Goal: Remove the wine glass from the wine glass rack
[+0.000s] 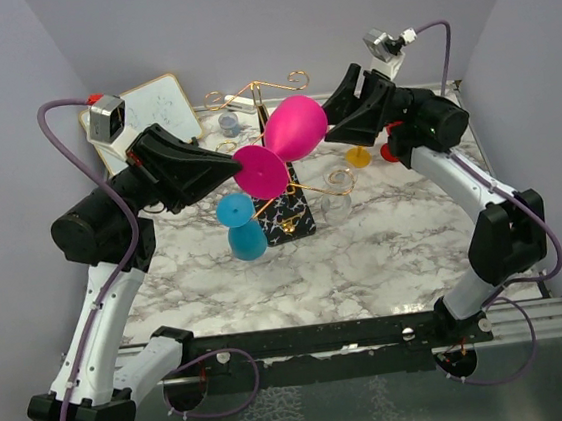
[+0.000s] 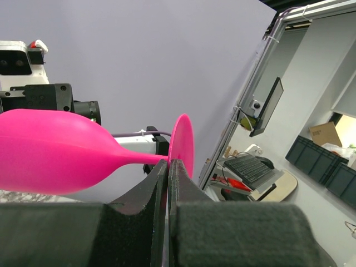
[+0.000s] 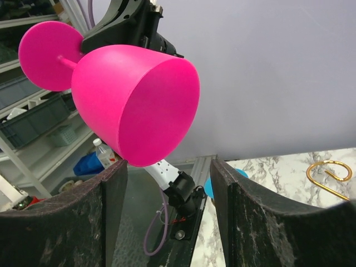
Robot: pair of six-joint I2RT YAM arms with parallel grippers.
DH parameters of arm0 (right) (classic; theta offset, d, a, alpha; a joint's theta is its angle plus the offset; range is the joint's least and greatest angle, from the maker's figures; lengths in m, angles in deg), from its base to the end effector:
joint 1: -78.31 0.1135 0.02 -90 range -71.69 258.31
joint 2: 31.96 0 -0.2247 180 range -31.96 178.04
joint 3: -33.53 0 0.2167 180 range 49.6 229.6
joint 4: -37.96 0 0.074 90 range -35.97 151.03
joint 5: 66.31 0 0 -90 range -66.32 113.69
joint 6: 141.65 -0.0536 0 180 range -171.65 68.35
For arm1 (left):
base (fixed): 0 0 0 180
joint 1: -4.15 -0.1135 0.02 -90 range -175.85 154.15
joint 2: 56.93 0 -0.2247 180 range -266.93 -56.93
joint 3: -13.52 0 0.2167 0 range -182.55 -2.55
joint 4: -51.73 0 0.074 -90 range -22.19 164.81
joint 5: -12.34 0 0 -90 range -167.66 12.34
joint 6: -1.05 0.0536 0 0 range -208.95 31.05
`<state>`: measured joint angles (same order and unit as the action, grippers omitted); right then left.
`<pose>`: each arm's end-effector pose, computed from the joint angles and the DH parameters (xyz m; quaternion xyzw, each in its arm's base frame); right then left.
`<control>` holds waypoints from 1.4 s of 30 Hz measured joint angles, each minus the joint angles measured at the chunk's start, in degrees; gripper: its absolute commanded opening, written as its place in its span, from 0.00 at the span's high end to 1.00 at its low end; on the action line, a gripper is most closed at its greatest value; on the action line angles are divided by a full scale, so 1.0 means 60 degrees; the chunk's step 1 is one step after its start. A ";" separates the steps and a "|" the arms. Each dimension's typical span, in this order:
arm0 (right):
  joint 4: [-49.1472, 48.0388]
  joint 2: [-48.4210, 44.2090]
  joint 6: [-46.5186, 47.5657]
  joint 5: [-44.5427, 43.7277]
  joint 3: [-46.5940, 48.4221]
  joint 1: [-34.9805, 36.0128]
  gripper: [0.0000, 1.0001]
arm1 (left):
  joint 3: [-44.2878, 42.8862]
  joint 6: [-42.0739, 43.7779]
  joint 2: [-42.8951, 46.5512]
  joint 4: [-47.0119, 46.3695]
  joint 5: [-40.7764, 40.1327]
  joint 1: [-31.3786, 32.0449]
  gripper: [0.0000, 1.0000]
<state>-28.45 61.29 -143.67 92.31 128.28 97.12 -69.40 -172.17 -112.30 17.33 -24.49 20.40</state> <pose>0.2533 0.1390 0.4302 -0.3498 0.4569 0.7287 0.3713 0.1170 -0.0788 0.4923 0.2426 0.4203 -0.7321 0.4780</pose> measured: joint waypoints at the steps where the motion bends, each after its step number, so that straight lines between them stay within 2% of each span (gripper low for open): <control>1: -0.0004 -0.0036 0.0040 0.0018 -0.0040 0.0000 0.39 | 0.0000 0.0000 0.0007 0.0015 0.0000 0.0000 1.00; 14: -0.0004 -0.0535 0.0237 0.0270 -0.0361 0.0000 0.39 | -0.0168 0.0044 0.0120 0.0324 0.0004 0.0000 1.00; 27: 0.0131 -0.2313 0.2193 0.0871 -0.0933 0.0055 0.39 | -0.0197 0.0273 0.0259 0.0805 0.0004 0.0000 1.00; 37: 0.0277 -0.2182 0.2543 0.0885 -0.0998 0.0055 0.40 | -0.0197 0.0142 0.0266 0.0637 0.0004 0.0000 1.00; 42: 0.0051 -0.1446 0.1974 0.0852 -0.0535 0.0062 0.41 | -0.0197 0.0091 0.0321 0.0539 0.0004 0.0000 1.00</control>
<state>-28.14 52.61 -131.83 97.42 125.06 97.49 -70.58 -171.62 -110.38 20.56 -24.47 20.40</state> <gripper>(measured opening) 0.601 0.040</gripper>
